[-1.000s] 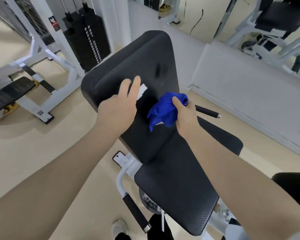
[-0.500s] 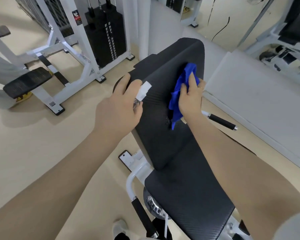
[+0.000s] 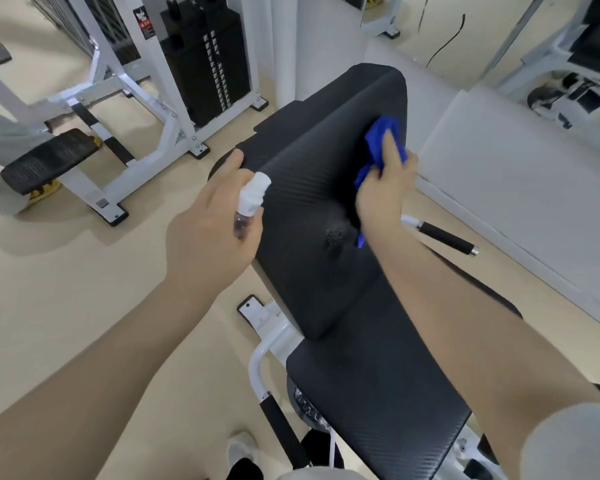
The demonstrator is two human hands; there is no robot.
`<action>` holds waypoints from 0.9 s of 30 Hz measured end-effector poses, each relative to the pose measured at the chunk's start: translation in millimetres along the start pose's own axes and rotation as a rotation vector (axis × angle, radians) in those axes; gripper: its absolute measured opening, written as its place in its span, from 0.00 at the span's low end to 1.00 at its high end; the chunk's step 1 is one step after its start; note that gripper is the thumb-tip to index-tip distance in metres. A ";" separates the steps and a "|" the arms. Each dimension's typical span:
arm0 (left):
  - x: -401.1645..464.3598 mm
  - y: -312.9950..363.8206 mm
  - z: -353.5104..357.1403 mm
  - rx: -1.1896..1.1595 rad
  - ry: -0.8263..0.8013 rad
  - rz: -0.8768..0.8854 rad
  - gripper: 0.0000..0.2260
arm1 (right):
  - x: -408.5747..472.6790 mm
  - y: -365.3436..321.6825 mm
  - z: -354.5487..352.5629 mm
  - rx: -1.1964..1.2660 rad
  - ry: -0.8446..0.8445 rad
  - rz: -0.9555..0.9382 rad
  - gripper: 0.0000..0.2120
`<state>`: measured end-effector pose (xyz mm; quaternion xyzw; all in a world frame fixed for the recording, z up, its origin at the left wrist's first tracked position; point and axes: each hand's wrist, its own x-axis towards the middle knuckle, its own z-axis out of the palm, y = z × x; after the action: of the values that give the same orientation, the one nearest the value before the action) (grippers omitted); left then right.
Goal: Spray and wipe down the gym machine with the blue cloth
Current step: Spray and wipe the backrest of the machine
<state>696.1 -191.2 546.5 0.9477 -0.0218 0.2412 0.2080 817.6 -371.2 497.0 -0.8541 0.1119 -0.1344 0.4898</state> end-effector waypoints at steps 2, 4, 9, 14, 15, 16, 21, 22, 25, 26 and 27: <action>-0.4 -1.5 -0.3 -0.041 0.023 -0.016 0.20 | -34.5 2.8 0.6 -0.024 -0.095 -0.200 0.27; -0.2 -2.6 -0.9 -0.067 0.031 -0.058 0.21 | -24.9 10.0 -3.8 -0.041 -0.144 -0.288 0.26; -3.2 0.6 3.2 -0.034 0.068 -0.055 0.20 | 52.3 10.7 -7.2 -0.162 0.015 -0.058 0.31; -5.2 6.5 2.6 -0.099 0.096 -0.194 0.21 | 12.2 3.9 -8.6 0.026 -0.145 -0.246 0.28; -5.2 7.7 2.7 -0.112 0.104 -0.216 0.22 | -5.4 1.9 -11.8 -0.005 -0.221 -0.356 0.28; -5.5 9.1 2.8 -0.121 0.116 -0.233 0.22 | -19.2 3.4 -14.5 -0.041 -0.286 -0.475 0.28; -6.1 7.3 3.3 -0.190 0.109 -0.236 0.23 | 29.7 -10.2 -15.6 -0.134 -0.059 -0.439 0.20; -6.5 4.3 2.8 -0.223 0.086 -0.228 0.24 | 42.1 -13.7 -16.8 -0.188 0.014 -0.364 0.20; -6.1 -15.5 2.3 -0.315 -0.009 -0.111 0.26 | 19.7 -26.2 -16.5 -0.118 -0.121 -0.301 0.26; -5.4 -24.0 2.7 -0.346 -0.052 -0.055 0.27 | -0.1 -25.3 -12.1 -0.110 -0.153 -0.404 0.28; -4.9 -31.8 4.1 -0.385 -0.088 -0.006 0.28 | -25.2 -28.4 -10.1 -0.111 -0.192 -0.493 0.28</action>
<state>698.1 -164.1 528.7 0.9001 -0.0738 0.1902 0.3849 792.2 -357.2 523.5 -0.8900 -0.1392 -0.1617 0.4030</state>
